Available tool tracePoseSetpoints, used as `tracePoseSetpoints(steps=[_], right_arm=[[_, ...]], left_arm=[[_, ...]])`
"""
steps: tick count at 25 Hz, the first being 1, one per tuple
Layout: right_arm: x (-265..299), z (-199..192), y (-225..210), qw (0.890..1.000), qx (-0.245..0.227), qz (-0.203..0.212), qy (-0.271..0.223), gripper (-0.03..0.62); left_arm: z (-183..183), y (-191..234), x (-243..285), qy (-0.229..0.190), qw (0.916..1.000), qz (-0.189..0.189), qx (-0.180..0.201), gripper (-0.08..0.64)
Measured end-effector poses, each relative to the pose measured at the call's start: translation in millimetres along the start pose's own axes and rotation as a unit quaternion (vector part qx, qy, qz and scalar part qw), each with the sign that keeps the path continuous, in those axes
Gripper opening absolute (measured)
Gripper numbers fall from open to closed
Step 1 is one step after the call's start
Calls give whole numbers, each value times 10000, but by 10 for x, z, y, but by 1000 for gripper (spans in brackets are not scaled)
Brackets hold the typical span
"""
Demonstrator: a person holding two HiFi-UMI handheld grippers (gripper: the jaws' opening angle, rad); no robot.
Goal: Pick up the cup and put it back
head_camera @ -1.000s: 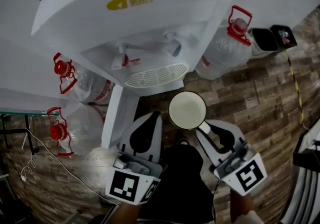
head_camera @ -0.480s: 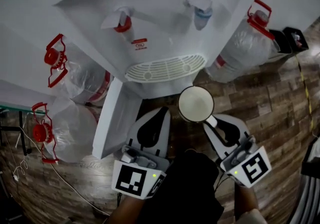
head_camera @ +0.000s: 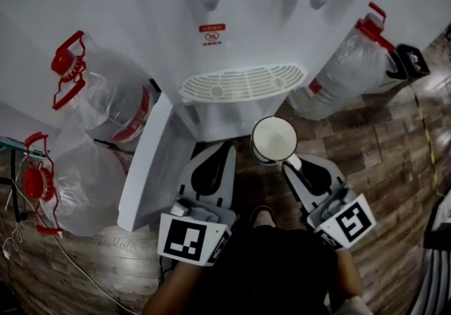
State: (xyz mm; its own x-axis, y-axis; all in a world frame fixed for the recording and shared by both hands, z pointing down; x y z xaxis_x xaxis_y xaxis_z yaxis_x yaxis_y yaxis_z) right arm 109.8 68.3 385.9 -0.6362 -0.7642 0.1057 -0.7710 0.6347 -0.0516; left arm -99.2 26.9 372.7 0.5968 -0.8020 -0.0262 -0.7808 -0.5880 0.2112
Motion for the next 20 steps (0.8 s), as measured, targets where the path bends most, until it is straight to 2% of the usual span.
tracePoseSetpoints(steps=[6,12,17,20], right_arm=[[170,-280,-85,9997,-120,145,185,71],[348,-447,-136,9997,-43,242,78,71],[411,-658,-207,9998,119,152,98,71],[449,-842,-274,9996,237,34,171,71]], left_arm=[[-275,171,175,-39,9999,94,-29,6],[-460,226,252,-84,9996,244,-110,6],[-534,265,284,-133,9994,315,69,6],[-568,282,280,-71,9993,362,-43,6]])
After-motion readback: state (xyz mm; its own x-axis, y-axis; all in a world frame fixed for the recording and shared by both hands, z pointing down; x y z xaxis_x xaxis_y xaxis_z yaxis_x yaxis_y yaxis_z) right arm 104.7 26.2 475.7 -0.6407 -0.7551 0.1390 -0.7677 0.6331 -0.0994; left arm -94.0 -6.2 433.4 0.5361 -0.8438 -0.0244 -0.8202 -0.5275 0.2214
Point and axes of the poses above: the fingertips, and each gripper's own axes: x forward along the fingers, y to its left, z out of its top, the point moved 9 cm from there along -x, backward along the fingers, and after that the axes turned 3 degrees about -y, right-handed, at the moved point
